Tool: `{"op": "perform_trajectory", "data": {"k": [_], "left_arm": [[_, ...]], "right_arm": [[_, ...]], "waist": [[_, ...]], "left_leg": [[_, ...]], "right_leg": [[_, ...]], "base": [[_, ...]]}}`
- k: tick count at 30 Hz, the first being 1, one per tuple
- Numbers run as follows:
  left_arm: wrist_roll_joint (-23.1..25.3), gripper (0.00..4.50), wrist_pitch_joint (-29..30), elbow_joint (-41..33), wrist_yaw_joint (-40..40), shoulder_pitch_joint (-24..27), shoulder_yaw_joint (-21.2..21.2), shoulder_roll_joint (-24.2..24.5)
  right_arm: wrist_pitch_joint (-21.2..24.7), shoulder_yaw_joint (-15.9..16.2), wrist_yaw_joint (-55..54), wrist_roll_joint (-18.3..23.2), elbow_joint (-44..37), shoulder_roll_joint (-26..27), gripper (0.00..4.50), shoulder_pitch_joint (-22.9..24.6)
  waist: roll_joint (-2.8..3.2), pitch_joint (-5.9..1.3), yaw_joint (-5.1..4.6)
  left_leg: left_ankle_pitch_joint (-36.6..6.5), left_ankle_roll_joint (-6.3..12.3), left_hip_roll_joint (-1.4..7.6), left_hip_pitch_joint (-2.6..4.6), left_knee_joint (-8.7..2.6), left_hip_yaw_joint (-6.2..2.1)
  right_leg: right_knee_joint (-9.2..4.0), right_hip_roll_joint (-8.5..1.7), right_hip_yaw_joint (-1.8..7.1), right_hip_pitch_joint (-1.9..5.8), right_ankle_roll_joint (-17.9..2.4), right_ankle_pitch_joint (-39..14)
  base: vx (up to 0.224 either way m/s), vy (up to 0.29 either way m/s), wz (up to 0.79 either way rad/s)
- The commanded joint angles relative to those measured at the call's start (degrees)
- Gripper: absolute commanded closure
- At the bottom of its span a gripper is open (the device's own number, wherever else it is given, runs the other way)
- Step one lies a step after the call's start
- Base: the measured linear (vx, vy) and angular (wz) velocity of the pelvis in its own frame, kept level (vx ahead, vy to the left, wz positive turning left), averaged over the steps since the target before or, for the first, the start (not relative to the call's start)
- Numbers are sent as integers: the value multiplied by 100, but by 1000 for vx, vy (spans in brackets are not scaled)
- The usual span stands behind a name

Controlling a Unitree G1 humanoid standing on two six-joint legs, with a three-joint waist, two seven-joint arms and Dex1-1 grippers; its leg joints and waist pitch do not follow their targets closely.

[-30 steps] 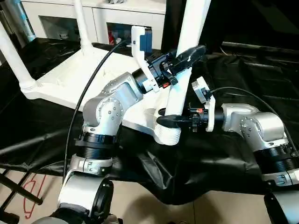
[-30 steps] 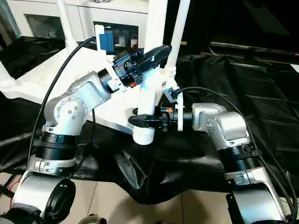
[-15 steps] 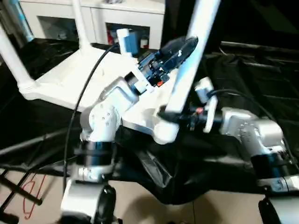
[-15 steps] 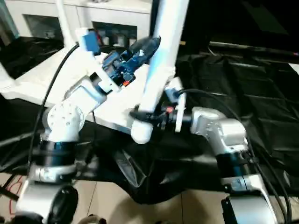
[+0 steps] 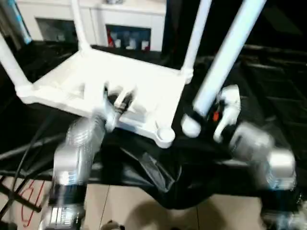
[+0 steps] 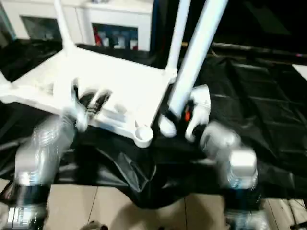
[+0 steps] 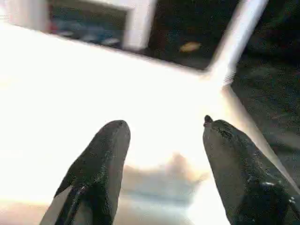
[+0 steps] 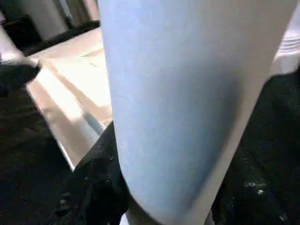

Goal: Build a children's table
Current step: Pick table leg

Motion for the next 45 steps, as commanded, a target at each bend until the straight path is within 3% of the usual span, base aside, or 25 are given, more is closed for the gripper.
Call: {"op": "perform_trajectory", "data": {"k": [1, 6, 15, 19, 20, 21, 22, 23, 24, 25, 26, 28, 29, 30, 32, 34, 35, 36, 37, 38, 39, 42, 43, 44, 45], "left_arm": [[276, 159, -239, -254, 214, 19, -64, 21], [439, 159, -905, -764, 194, 589, -74, 30], [563, 159, -1096, -954, 329, 1092, -93, -86], [561, 159, -1105, -982, 317, 1106, -133, -83], [570, 159, -1118, -983, 311, 1110, -159, -73], [572, 159, -1126, -979, 307, 1108, -166, -70], [571, 159, -1124, -975, 310, 1104, -165, -71], [570, 159, -1126, -971, 311, 1102, -165, -73], [566, 159, -1132, -949, 315, 1084, -160, -82], [566, 159, -1132, -949, 315, 1084, -160, -82], [569, 159, -1138, -947, 313, 1087, -166, -92], [570, 159, -1139, -939, 314, 1085, -169, -97], [575, 159, -1136, -930, 316, 1079, -171, -95], [576, 159, -1137, -922, 319, 1075, -176, -91], [568, 159, -1139, -906, 330, 1060, -181, -81], [572, 159, -1141, -895, 348, 1049, -173, -80], [580, 159, -1142, -893, 359, 1047, -168, -83], [589, 159, -1141, -892, 379, 1052, -154, -88], [589, 159, -1141, -892, 379, 1052, -154, -88], [580, 159, -1146, -889, 387, 1049, -144, -86], [578, 159, -1146, -886, 391, 1045, -140, -86], [584, 159, -1143, -878, 404, 1046, -108, -87], [596, 159, -1126, -876, 419, 1056, -88, -87], [596, 159, -1126, -876, 419, 1056, -88, -87], [487, 159, -1172, -875, 331, 1081, -73, -105]], "right_arm": [[-257, -222, -437, -175, -354, 71, 257, 1], [-1593, -140, -937, -841, -464, 197, 257, 587], [-1711, -93, -803, -655, -649, 323, 257, 1564], [-1837, 52, -768, -658, -584, 323, 257, 1601], [-1849, 124, -728, -695, -561, 307, 257, 1595], [-1851, 141, -712, -705, -552, 304, 257, 1589], [-1851, 150, -705, -717, -544, 302, 257, 1584], [-1851, 151, -700, -723, -539, 300, 257, 1581], [-1850, 149, -678, -744, -513, 294, 257, 1560], [-1850, 149, -678, -744, -513, 294, 257, 1560], [-1851, 162, -661, -730, -498, 269, 257, 1552], [-1866, 174, -656, -721, -479, 249, 257, 1550], [-1869, 178, -654, -718, -466, 241, 257, 1543], [-1884, 195, -631, -724, -446, 214, 257, 1539], [-1887, 243, -541, -712, -423, 159, 257, 1529], [-1884, 336, -427, -733, -439, 84, 257, 1535], [-1890, 386, -386, -759, -451, 45, 257, 1541], [-1861, 490, -269, -768, -476, -15, 257, 1567], [-1861, 490, -269, -768, -476, -15, 257, 1567], [-1906, 568, -203, -781, -507, -33, 257, 1595], [-1923, 569, -199, -768, -510, -20, 257, 1597], [-1972, 506, -196, -616, -500, 70, 257, 1580], [-1945, 485, -202, -588, -475, 73, 257, 1558], [-1945, 485, -202, -588, -475, 73, 257, 1558], [-1989, 494, -189, -606, -422, 38, 257, 1560]], "waist": [[-6, -446, -28], [-32, -415, -11], [-31, -377, -165], [46, -204, -431], [165, -139, -499], [241, -55, -270], [192, -97, -97], [4, -132, -124], [-375, -134, -101], [-200, -130, 34], [-248, -170, 129], [-84, -274, 224], [166, -365, 172], [229, -402, -225], [181, -521, -378], [67, -449, -416], [-113, -433, -433], [-454, -446, -82], [-270, -468, -46], [-279, -435, -64], [-295, -437, -169], [115, -305, -179], [352, -302, -343], [354, -314, -489], [396, -492, -514]], "left_leg": [[-1471, -146, 141, 136, -431, -99], [-1799, -204, 139, 157, -446, -103], [-2654, -145, 86, 192, -458, -144], [-4150, -207, 122, 585, -426, -280], [-4952, -200, 383, 373, -817, -389], [-5828, -323, 539, -37, -1312, -243], [-5840, -179, 531, 120, -1256, -173], [-5227, -104, 482, 411, -874, -51], [-3178, -92, -77, 588, 559, 29], [-2025, 228, -72, 347, 744, -64], [-1142, 395, -119, -244, 846, -327], [-976, 426, -59, 48, 300, -339], [-1029, 514, 126, 522, -254, -389], [-1430, 989, 509, 1070, -518, -931], [-1144, 2303, 842, 1418, -487, -1276], [-689, 2738, 597, 1186, -457, -978], [-999, 2245, 18, 817, -295, -503], [-1356, 2015, -636, -206, 508, -353], [-1170, 1728, -494, -234, 737, -504], [-1067, 1342, -408, -257, 882, -552], [-679, 820, -368, -426, 971, -561], [-214, 864, -48, -198, 262, -454], [-892, 664, 129, 130, -224, -559], [-1274, 924, 272, 378, -412, -846], [-2119, 1187, 578, 1025, -487, -1207]], "right_leg": [[-487, -251, 254, 237, -302, -2199], [-556, -301, 254, 204, -70, -2642], [-688, -223, 181, 166, 149, -3266], [-1075, -42, -324, 196, 425, -4601], [-529, 71, -444, 629, 286, -3687], [732, 79, -263, 998, -93, -2034], [766, 85, -161, 922, -131, -1862], [584, -112, 380, 800, -57, -3593], [-803, -563, 612, 397, 192, -6711], [-961, -949, 983, 624, -13, -6971], [-748, -944, 1077, 1121, -225, -6296], [-596, -521, 832, 1143, -837, -4155], [-371, -94, 419, 923, -903, -2642], [265, 171, 182, 471, -823, -1736], [752, -45, 222, 10, -41, -1290], [705, -153, 318, -161, 180, -692], [72, -230, 502, 189, -88, -138], [-500, -801, 905, 1147, 295, -1461], [-592, -1240, 956, 1230, 539, -2054], [-651, -1330, 828, 1144, 662, -2582], [-623, -1204, 391, 1152, 776, -3038], [-1006, -959, -256, 1332, -585, -3650], [-681, -290, -441, 1290, -463, -3153], [-188, 68, -492, 1059, -423, -2494], [460, 174, -186, 447, -437, -1765]], "base": [[0, 0, 0], [0, 0, 0], [0, 0, 0], [0, 0, 0], [-62, 29, -20], [-62, 29, -20], [0, 0, 0], [47, -123, -3], [47, -123, -3], [111, -83, -13], [163, -17, 4], [151, -24, 18], [78, 3, 32], [78, 3, 32], [144, -13, 7], [145, -40, -2], [132, -90, 4], [132, -90, 4], [126, -95, 27], [121, -66, 38], [121, -66, 38], [156, 3, 38], [225, 58, 21], [260, 54, 14], [260, 54, 14]]}}
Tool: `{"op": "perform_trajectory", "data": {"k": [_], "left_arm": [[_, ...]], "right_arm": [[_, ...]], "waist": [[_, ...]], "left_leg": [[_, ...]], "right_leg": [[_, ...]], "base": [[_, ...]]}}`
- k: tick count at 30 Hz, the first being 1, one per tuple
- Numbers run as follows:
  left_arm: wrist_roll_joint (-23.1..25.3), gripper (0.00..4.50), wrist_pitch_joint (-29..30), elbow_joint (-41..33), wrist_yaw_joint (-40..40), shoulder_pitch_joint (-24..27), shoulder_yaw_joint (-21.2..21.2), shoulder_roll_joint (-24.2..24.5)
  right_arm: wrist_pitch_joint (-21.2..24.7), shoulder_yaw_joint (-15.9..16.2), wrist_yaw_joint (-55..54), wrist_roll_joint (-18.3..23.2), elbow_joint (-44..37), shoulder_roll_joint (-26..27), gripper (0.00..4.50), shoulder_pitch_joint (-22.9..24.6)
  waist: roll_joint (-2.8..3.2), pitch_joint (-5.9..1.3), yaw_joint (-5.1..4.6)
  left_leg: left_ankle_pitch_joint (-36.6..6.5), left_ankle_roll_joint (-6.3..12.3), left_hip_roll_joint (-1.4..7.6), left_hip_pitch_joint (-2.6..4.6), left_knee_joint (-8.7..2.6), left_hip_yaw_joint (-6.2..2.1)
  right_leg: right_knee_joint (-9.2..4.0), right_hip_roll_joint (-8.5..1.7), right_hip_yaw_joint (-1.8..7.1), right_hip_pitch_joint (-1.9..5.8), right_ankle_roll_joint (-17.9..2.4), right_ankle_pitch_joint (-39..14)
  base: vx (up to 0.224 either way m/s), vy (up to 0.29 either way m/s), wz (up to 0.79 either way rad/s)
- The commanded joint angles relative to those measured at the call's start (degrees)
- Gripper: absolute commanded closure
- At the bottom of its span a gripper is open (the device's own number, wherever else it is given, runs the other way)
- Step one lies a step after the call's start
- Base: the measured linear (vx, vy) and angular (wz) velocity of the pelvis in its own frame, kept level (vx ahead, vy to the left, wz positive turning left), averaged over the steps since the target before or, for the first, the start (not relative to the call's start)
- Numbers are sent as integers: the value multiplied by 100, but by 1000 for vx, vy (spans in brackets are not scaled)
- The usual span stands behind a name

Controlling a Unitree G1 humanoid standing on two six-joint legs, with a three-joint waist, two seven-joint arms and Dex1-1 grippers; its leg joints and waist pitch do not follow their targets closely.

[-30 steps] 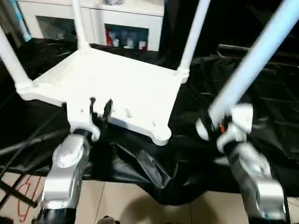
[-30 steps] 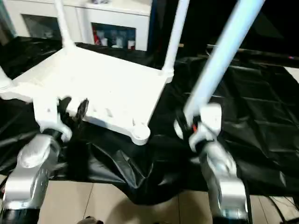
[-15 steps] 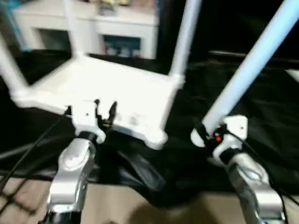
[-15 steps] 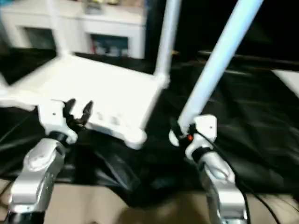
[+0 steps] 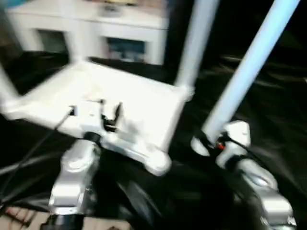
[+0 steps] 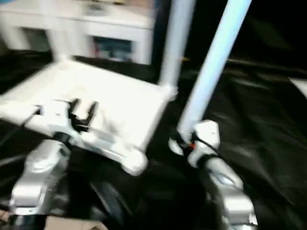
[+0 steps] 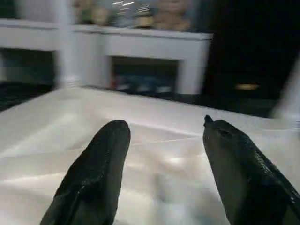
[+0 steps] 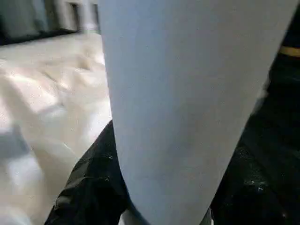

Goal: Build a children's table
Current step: Pick table leg

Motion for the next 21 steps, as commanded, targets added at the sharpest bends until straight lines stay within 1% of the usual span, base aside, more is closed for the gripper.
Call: {"op": "perform_trajectory", "data": {"k": [1, 2, 3, 4, 5, 6, 7, 8, 9, 10, 11, 12, 13, 14, 15, 16, 17, 18, 19, 20, 21], "left_arm": [[-95, 159, -61, -34, -155, -20, -188, -98], [-118, 159, -85, -41, -219, -6, -216, -81], [-138, 159, -107, -39, -282, -3, -240, -61], [-236, 159, -198, -17, -663, -3, -389, 66], [-318, 159, -259, 7, -973, -11, -509, 175], [-416, 159, -206, 82, -1238, -60, -576, 259], [-416, 159, -206, 82, -1238, -60, -576, 259], [-477, 132, -158, 135, -1404, -96, -605, 303], [-575, 126, -93, 242, -1810, -177, -707, 438], [-635, 126, -62, 332, -2143, -246, -798, 558], [-650, 120, -64, 448, -2497, -320, -900, 704], [-656, 120, -78, 537, -2734, -373, -977, 820], [-660, 106, -107, 641, -3046, -438, -1072, 976], [-665, 90, -149, 760, -3418, -511, -1184, 1167], [-674, 90, -150, 837, -3646, -567, -1244, 1280], [-689, 82, -153, 888, -3779, -604, -1283, 1350], [-693, 82, -144, 947, -4044, -665, -1376, 1473], [-710, 72, -128, 1060, -4595, -788, -1570, 1717], [-721, 72, -114, 1127, -4967, -866, -1703, 1879], [-722, 72, -101, 1148, -5129, -894, -1761, 1953], [-694, 72, -106, 1230, -5622, -968, -1954, 2195]], "right_arm": [[-114, -228, 6, 59, -52, -194, 257, 32], [-132, -231, 13, 72, -44, -204, 257, 39], [-132, -247, 13, 92, -43, -201, 257, 35], [-129, -302, 7, 143, -36, -192, 257, 13], [-123, -344, 9, 156, -28, -178, 257, -11], [-118, -361, 22, 162, -16, -184, 257, -32], [-118, -361, 22, 162, -16, -184, 257, -32], [-116, -376, 37, 164, -6, -184, 257, -46], [-118, -398, 56, 169, 29, -201, 257, -81], [-131, -404, 71, 156, 62, -228, 257, -115], [-151, -403, 94, 178, 106, -271, 257, -148], [-163, -402, 116, 194, 132, -302, 257, -170], [-181, -398, 170, 213, 156, -351, 257, -195], [-203, -393, 251, 236, 178, -411, 257, -222], [-202, -403, 300, 248, 183, -453, 257, -236], [-199, -416, 333, 251, 186, -473, 257, -244], [-175, -430, 399, 273, 193, -520, 257, -254], [-137, -433, 557, 293, 211, -633, 257, -275], [-117, -423, 671, 298, 226, -712, 257, -288], [-111, -415, 723, 301, 231, -747, 257, -290], [-72, -389, 874, 326, 217, -841, 257, -279]], "waist": [[222, -438, -273], [156, -437, -211], [95, -481, -196], [-11, -451, -105], [-361, -490, -63], [-544, -434, 0], [-526, -414, 26], [-465, -451, 0], [-313, -415, -40], [-232, -401, -66], [-142, -353, -129], [-161, -295, -180], [-110, -265, -180], [-127, -227, -175], [-137, -218, -182], [-120, -216, -173], [-72, -215, -159], [-80, -212, -142], [-73, -209, -148], [-62, -211, -145], [-72, -213, -155]], "left_leg": [[11, 1541, 899, 925, -660, -848], [2058, 1971, 812, 839, -476, -686], [3464, 2130, 777, 825, -403, -682], [5536, 2011, 532, 548, -302, -422], [4559, 1416, 12, 227, -50, -106], [2250, 1043, -229, -11, -80, -5], [1424, 892, -130, -20, -135, -38], [697, 568, -66, -59, -311, -48], [543, 448, 34, -29, -471, -59], [501, 434, 71, 6, -517, -50], [186, 434, 189, 93, -579, -49], [-539, 379, 257, 118, -636, -15], [-921, 286, 262, 112, -666, -10], [-1643, 87, 270, 165, -694, 31], [-1848, -12, 277, 182, -697, 46], [-1962, -161, 283, 207, -693, 80], [-1888, -227, 299, 190, -702, 100], [-1865, -214, 289, 186, -711, 125], [-1836, -229, 301, 165, -722, 131], [-1754, -257, 306, 147, -732, 134], [-1686, -261, 312, 125, -732, 135]], "right_leg": [[398, 17, 305, -884, -23, -171], [491, -42, 448, -1147, 354, 334], [462, -88, 536, -1234, 534, 728], [192, -199, 735, -1239, 570, 1890], [-398, -463, 1113, -1008, 406, 3354], [-468, -668, 1323, -733, 384, 3574], [-578, -789, 1350, -738, 129, 3386], [-505, -634, 1237, -563, -410, 2922], [-475, -473, 1097, -594, -914, 2337], [-463, -407, 1041, -638, -1100, 2015], [-479, -309, 950, -735, -1336, 1310], [-555, -287, 916, -747, -1386, 543], [-591, -302, 927, -735, -1343, 144], [-685, -310, 944, -788, -1156, -716], [-692, -315, 954, -805, -1081, -985], [-728, -337, 968, -827, -976, -1254], [-719, -351, 986, -824, -966, -1221], [-741, -348, 994, -836, -893, -1333], [-726, -348, 1000, -825, -886, -1325], [-721, -354, 997, -805, -868, -1299], [-709, -364, 1000, -786, -885, -1232]], "base": [[214, 31, 11], [167, 10, -6], [167, 10, -6], [114, -12, -17], [0, 0, 0], [0, 0, 0], [-80, -7, 25], [0, 0, 0], [0, 0, 0], [0, 0, 0], [0, 0, 0], [0, 0, 0], [0, 0, 0], [-67, -12, 10], [-67, -12, 10], [-61, -17, 15], [-53, -21, 12], [-53, -21, 12], [0, 0, 0], [0, 0, 0], [0, 0, 0]]}}
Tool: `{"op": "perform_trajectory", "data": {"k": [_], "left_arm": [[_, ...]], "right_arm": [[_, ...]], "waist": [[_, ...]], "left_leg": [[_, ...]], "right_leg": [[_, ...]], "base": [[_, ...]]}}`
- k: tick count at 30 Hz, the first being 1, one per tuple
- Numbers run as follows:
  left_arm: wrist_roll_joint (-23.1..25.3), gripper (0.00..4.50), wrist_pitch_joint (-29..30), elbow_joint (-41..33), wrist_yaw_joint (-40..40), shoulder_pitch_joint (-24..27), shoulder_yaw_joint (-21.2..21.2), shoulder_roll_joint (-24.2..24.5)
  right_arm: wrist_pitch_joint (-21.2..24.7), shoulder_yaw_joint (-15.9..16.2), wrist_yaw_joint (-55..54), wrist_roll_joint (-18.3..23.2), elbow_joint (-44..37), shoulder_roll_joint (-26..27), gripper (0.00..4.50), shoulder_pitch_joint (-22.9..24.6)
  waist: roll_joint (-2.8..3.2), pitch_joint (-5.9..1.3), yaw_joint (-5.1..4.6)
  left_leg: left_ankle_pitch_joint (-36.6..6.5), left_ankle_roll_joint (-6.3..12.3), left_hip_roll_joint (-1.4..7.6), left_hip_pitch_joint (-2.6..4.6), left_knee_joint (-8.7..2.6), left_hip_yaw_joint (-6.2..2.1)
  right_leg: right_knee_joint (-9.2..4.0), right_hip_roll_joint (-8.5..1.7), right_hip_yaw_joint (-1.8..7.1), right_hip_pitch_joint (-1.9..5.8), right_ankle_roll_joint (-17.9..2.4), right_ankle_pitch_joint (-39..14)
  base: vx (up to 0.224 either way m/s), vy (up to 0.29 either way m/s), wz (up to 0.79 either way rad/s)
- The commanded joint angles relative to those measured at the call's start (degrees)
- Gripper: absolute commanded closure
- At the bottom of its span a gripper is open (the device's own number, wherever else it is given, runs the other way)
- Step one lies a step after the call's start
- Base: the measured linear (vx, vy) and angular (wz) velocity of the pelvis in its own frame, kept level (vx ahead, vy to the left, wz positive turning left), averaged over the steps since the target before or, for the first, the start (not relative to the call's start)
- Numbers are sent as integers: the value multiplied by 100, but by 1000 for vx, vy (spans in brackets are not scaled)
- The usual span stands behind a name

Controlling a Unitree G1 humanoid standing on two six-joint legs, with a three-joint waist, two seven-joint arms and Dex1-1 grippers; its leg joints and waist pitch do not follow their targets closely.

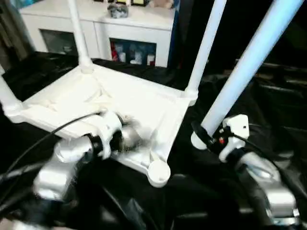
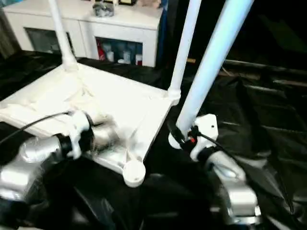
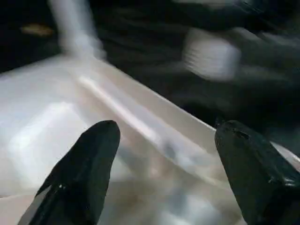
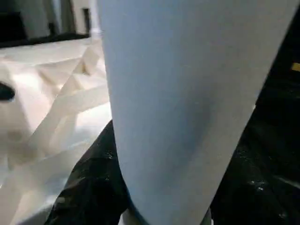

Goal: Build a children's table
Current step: Pick table leg, then rotate table base

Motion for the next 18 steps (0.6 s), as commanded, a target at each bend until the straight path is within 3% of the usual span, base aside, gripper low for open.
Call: {"op": "perform_trajectory", "data": {"k": [1, 4, 10, 16, 18], "left_arm": [[53, 91, 8, 126, -699, -170, -301, 225], [274, 110, -375, 488, -1171, -358, -475, 434], [767, 163, -1257, 1507, -1617, -913, -778, 630], [844, 210, -1510, 1932, -2057, -1182, -961, 633], [866, 225, -1639, 2079, -2245, -1264, -1017, 600]], "right_arm": [[61, -4, 217, 115, 19, -112, 257, -74], [91, 39, 382, 157, -17, -251, 257, -50], [59, 56, 518, 159, -2, -359, 257, -25], [71, 107, 605, 147, -47, -401, 257, 28], [72, 122, 611, 159, -63, -429, 257, 49]], "waist": [[66, -245, 9], [57, -256, 7], [67, -291, 9], [101, -336, 16], [110, -344, 25]], "left_leg": [[-1586, -42, 418, 18, -649, -168], [-1493, -54, 417, 7, -642, -162], [-1127, -14, 430, -30, -647, -151], [-469, 109, 461, -25, -608, -112], [-415, 160, 459, -4, -592, -94]], "right_leg": [[-460, -360, 222, 196, -971, -2348], [-486, -380, 228, 200, -918, -2556], [-433, -368, 207, 245, -1104, -1919], [-291, -388, 183, 295, -1597, -633], [-282, -393, 181, 300, -1681, -488]], "base": [[0, 0, 0], [0, 0, 0], [0, 0, 0], [0, 0, 0], [0, 0, 0]]}}
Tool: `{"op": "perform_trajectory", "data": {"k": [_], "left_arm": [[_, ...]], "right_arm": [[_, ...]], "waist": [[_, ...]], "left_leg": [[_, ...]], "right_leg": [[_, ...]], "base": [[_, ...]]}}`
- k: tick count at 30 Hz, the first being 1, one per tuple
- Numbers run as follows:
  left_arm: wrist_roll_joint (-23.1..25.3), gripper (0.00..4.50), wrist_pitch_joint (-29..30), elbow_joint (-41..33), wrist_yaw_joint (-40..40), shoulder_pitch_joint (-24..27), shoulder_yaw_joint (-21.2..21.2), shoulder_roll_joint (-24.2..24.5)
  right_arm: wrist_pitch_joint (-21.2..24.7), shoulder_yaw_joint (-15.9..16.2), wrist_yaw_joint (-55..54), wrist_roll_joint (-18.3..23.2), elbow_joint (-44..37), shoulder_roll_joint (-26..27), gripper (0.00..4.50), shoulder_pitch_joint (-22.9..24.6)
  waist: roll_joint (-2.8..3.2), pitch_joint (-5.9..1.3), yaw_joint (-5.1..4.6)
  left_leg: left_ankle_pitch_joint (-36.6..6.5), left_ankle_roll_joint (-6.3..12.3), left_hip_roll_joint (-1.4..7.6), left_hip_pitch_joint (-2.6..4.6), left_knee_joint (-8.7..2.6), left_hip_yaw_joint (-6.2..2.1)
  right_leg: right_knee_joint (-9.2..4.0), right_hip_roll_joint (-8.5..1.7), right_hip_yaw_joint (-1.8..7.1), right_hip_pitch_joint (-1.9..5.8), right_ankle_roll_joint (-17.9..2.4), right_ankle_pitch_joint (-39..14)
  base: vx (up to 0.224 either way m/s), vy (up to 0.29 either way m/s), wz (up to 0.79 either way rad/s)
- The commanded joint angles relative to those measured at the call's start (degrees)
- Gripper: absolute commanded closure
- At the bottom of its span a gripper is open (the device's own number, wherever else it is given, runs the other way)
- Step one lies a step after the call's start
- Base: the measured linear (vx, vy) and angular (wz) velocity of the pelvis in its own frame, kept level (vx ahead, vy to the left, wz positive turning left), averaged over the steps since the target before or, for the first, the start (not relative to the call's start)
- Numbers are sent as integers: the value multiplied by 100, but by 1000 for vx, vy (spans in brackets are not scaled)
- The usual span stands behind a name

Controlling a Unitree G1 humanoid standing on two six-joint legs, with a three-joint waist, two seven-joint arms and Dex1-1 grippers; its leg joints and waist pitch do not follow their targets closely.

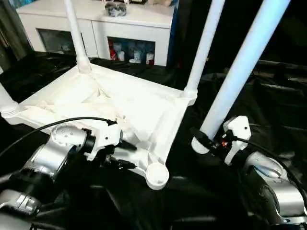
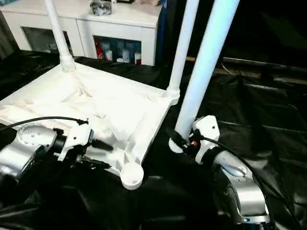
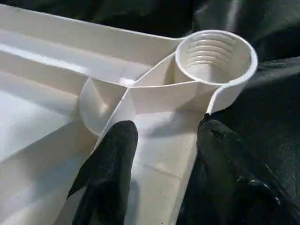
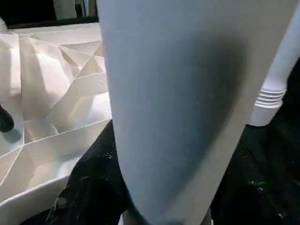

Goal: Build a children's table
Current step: Rotate table base

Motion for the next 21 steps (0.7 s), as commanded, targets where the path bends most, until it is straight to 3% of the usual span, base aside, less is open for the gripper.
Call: {"op": "perform_trajectory", "data": {"k": [1, 3, 7, 8, 9, 11, 12, 13, 15, 21], "left_arm": [[115, 237, -90, 103, -142, -75, -126, -6], [135, 252, -297, 349, -495, -206, -250, -68], [225, 289, -461, 578, -573, -324, -318, -123], [275, 296, -550, 699, -621, -377, -350, -145], [299, 296, -574, 745, -649, -397, -366, -153], [323, 323, -619, 799, -687, -420, -383, -162], [345, 333, -660, 852, -708, -442, -399, -173], [364, 338, -697, 928, -732, -473, -406, -188], [429, 361, -741, 1064, -765, -529, -421, -206], [636, 395, -697, 1215, -788, -582, -548, -143]], "right_arm": [[26, -14, 12, 49, -63, -78, 257, 4], [37, -32, 28, 51, -89, -111, 257, 32], [47, -63, 27, 40, -116, -129, 257, 51], [49, -74, 21, 31, -137, -132, 257, 70], [50, -77, 17, 30, -146, -134, 257, 80], [49, -73, 5, 31, -154, -143, 257, 89], [48, -68, -10, 32, -171, -154, 257, 106], [48, -67, -17, 34, -183, -155, 257, 115], [50, -65, -30, 36, -211, -158, 257, 140], [44, -54, -44, 23, -228, -169, 257, 153]], "waist": [[102, -342, 20], [100, -325, 13], [131, -312, 19], [177, -304, 25], [162, -307, 24], [149, -293, 20], [187, -293, 25], [156, -291, 13], [179, -301, 17], [192, -304, 11]], "left_leg": [[-433, 212, 415, 21, -551, -101], [-535, 223, 418, 19, -562, -88], [-927, 51, 457, 40, -576, -47], [-1001, 10, 458, 47, -580, -41], [-1066, -21, 464, 57, -583, -34], [-1103, -50, 472, 32, -597, -42], [-1115, -65, 474, 35, -598, -45], [-1137, -66, 467, 23, -597, -41], [-1052, -51, 460, 15, -594, -44], [-900, 1, 472, -6, -597, -51]], "right_leg": [[-278, -399, 223, 296, -1677, -410], [-298, -394, 220, 300, -1690, -494], [-342, -423, 223, 289, -1630, -1014], [-357, -418, 219, 275, -1613, -1106], [-366, -416, 209, 272, -1597, -1156], [-371, -418, 201, 286, -1560, -1231], [-369, -423, 201, 288, -1548, -1252], [-381, -417, 198, 294, -1509, -1338], [-392, -419, 200, 302, -1479, -1365], [-380, -429, 195, 316, -1508, -1307]], "base": [[0, 0, 0], [0, 0, 0], [0, 0, 0], [0, 0, 0], [0, 0, 0], [0, 0, 0], [0, 0, 0], [0, 0, 0], [0, 0, 0], [0, 0, 0]]}}
